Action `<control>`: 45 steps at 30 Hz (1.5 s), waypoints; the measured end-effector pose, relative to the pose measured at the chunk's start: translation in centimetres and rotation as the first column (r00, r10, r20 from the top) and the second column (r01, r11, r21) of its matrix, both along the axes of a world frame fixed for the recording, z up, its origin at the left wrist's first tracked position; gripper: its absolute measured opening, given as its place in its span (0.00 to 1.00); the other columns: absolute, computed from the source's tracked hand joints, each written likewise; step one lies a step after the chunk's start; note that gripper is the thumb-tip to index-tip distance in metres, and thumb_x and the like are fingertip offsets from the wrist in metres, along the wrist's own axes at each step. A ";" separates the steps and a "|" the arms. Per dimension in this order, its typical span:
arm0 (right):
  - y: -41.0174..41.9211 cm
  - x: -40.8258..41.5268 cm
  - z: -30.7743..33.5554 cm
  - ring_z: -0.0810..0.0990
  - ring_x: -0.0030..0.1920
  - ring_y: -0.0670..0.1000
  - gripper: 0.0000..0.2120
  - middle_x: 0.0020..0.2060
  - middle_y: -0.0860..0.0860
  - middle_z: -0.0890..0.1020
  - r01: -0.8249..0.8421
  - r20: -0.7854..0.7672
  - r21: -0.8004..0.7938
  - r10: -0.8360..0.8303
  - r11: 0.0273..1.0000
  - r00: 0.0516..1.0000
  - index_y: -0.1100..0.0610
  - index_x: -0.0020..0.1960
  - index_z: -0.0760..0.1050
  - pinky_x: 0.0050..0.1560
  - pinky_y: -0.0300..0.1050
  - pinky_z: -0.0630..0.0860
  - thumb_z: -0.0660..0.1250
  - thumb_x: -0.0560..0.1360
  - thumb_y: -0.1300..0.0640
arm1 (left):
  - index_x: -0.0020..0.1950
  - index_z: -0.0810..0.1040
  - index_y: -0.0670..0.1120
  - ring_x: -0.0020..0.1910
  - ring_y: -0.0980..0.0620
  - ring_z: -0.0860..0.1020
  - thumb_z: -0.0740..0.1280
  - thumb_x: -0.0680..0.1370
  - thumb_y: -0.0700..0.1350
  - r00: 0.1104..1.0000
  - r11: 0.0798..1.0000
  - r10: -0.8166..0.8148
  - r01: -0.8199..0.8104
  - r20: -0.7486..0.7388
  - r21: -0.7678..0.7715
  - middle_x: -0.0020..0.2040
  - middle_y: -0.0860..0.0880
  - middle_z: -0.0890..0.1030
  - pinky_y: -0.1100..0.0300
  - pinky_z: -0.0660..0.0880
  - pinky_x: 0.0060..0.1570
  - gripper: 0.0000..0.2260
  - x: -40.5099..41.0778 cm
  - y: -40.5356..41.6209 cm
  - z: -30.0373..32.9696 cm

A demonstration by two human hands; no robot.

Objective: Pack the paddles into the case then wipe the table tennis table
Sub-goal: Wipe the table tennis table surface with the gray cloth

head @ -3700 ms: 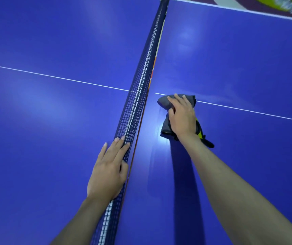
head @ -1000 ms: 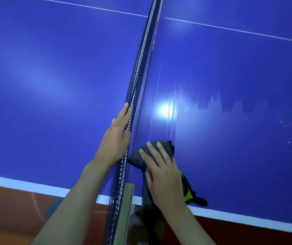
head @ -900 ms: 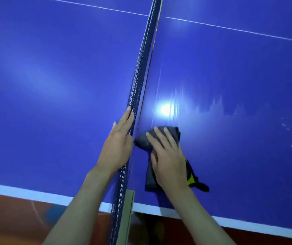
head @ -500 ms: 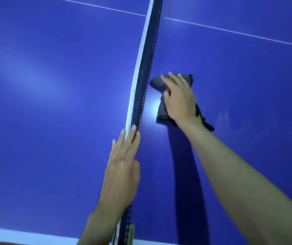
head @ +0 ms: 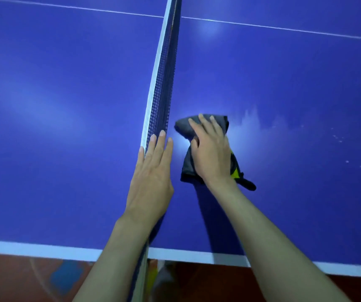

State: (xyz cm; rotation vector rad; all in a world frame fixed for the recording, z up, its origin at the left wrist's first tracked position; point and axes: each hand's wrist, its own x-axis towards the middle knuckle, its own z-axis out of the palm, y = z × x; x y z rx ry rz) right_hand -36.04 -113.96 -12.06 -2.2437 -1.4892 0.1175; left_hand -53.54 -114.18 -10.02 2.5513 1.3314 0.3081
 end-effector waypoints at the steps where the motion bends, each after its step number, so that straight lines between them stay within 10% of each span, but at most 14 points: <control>1: -2.3 -0.9 -0.1 0.63 0.80 0.54 0.24 0.77 0.50 0.70 0.007 0.010 0.005 -0.007 1.000 1.000 0.49 0.75 0.73 0.73 0.58 0.70 0.65 0.80 0.59 | 0.84 0.54 0.39 0.84 0.41 0.49 0.57 0.73 0.30 1.000 1.000 -0.010 0.011 -0.027 0.017 0.85 0.42 0.52 0.44 0.51 0.82 0.37 0.2 -0.7 0.4; 12: -21.3 -6.1 0.3 0.67 0.78 0.56 0.35 0.78 0.49 0.70 -0.017 0.084 -0.134 0.028 0.991 0.996 0.47 0.76 0.72 0.66 0.60 0.78 0.79 0.71 0.54 | 0.81 0.64 0.40 0.83 0.41 0.54 0.63 0.80 0.37 1.000 0.999 -0.007 0.006 -0.017 -0.047 0.81 0.39 0.62 0.42 0.55 0.81 0.28 1.4 -5.0 4.5; 33: 7.5 13.3 -0.4 0.62 0.80 0.53 0.22 0.77 0.48 0.71 0.091 -0.020 0.004 -0.091 0.996 0.996 0.48 0.74 0.74 0.76 0.60 0.64 0.63 0.81 0.57 | 0.63 0.82 0.43 0.71 0.48 0.76 0.69 0.78 0.34 0.972 0.998 0.045 -0.031 0.230 -0.062 0.67 0.48 0.80 0.51 0.73 0.71 0.15 7.0 0.6 1.6; 45: -3.8 10.4 -0.6 0.62 0.80 0.53 0.22 0.77 0.48 0.70 0.002 -0.016 0.017 -0.002 1.000 1.000 0.47 0.74 0.74 0.75 0.56 0.66 0.64 0.81 0.57 | 0.69 0.78 0.43 0.69 0.43 0.76 0.63 0.80 0.41 0.991 1.000 -0.003 0.002 0.134 0.005 0.68 0.44 0.78 0.44 0.76 0.66 0.18 7.7 -4.3 1.4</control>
